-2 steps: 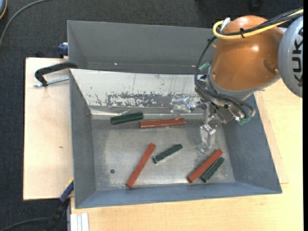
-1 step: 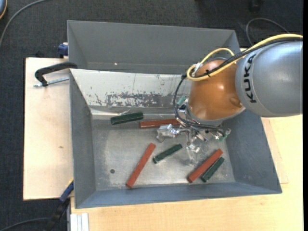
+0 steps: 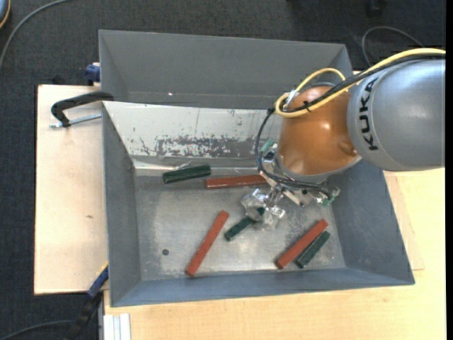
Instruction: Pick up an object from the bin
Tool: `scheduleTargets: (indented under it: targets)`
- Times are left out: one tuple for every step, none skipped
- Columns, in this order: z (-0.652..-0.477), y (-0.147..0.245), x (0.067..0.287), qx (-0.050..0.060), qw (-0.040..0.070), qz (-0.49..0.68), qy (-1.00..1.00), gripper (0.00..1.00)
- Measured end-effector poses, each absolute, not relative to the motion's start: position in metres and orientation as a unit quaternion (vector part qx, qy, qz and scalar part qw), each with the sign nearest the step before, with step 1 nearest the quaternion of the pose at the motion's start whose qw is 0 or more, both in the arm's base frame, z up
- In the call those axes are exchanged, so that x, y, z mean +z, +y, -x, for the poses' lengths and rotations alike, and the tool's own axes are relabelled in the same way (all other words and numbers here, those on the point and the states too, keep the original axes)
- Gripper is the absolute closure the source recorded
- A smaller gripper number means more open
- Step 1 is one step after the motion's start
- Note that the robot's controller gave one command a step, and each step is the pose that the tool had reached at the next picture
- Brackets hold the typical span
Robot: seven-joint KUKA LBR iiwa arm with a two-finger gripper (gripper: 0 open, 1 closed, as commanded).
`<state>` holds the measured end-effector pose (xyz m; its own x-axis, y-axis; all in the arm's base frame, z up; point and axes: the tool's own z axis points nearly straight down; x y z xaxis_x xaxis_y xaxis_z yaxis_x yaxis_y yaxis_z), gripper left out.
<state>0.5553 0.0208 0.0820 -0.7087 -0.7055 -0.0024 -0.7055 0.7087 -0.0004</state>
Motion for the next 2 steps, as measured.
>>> scheduleTargets:
  targets:
    - [-0.5554, 0.0208, 0.0822, 0.0, 0.001, 0.382, 0.924, 0.0]
    - [-0.5553, 0.0208, 0.082, 0.0, 0.001, 0.382, 0.924, 1.0]
